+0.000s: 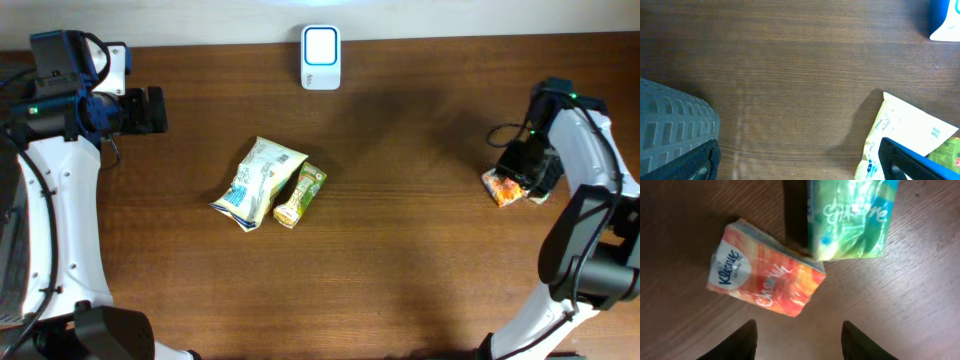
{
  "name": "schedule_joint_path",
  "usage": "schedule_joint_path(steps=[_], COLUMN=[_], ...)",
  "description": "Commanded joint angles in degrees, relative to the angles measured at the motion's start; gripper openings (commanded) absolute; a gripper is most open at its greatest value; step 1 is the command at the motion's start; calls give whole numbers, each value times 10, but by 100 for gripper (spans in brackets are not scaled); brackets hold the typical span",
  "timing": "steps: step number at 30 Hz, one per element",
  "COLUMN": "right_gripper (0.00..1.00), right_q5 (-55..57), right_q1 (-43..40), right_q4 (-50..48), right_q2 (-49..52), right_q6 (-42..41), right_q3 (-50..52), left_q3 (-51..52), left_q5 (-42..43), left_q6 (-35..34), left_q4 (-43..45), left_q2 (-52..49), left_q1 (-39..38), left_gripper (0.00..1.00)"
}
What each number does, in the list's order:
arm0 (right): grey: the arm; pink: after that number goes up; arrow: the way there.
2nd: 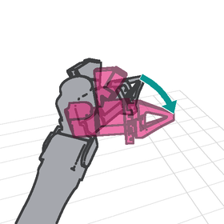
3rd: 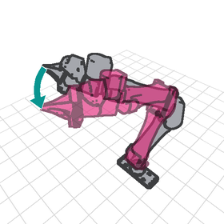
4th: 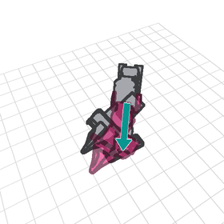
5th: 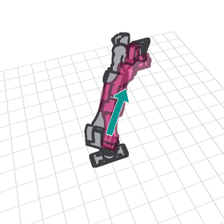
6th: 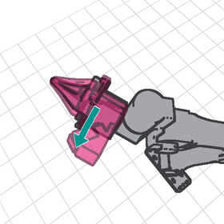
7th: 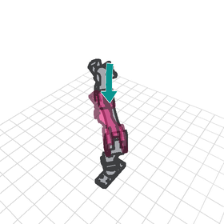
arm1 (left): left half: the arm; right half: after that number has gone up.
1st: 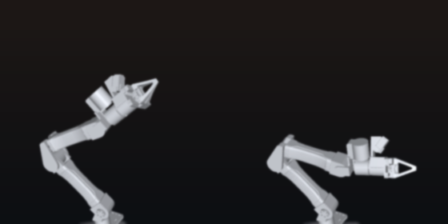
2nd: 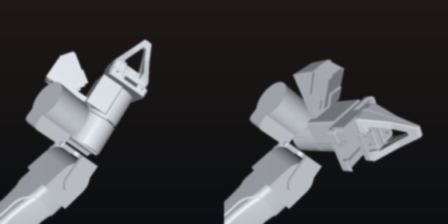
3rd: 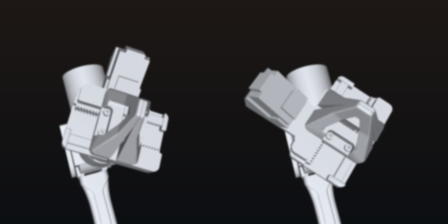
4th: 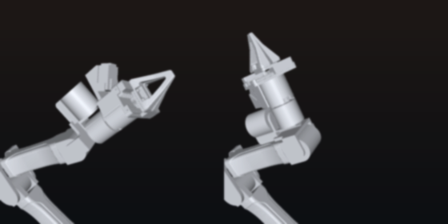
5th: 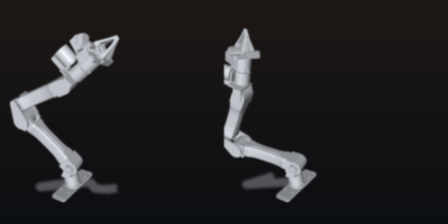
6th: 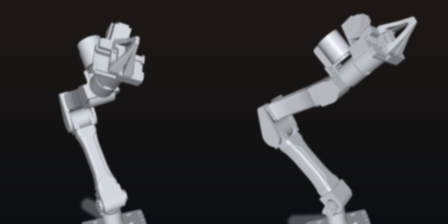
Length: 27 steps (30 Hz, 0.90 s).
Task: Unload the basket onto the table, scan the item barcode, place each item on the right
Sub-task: 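Reach the right gripper to the yellow green-tea carton and grasp it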
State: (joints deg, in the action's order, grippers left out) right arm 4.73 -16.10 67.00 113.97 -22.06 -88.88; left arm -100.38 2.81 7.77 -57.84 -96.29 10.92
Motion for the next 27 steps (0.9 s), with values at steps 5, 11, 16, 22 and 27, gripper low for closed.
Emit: schedule_joint_path(steps=[5, 11, 16, 22, 27], right_gripper=[53, 54, 57, 61, 61], right_q5=[-307, -326, -326, -326, -303], right_q1=[55, 184, 267, 391, 501], right_q4=[104, 87, 21, -89, -169], right_q2=[-12, -12, -7, 35, 72], right_q6=[219, 218, 144, 78, 45], right_q3=[-169, -169, -160, -118, -118], left_q3=[-2, -2, -2, -2, -2], left_q5=[6, 6, 6, 6, 6], left_q6=[9, 9, 9, 9, 9], left_q4=[1, 1, 1, 1, 1], left_q2=[-5, -5, -5, -5, -5], left_q1=[2, 2, 2, 2, 2], left_gripper=[99, 99, 99, 99, 99])
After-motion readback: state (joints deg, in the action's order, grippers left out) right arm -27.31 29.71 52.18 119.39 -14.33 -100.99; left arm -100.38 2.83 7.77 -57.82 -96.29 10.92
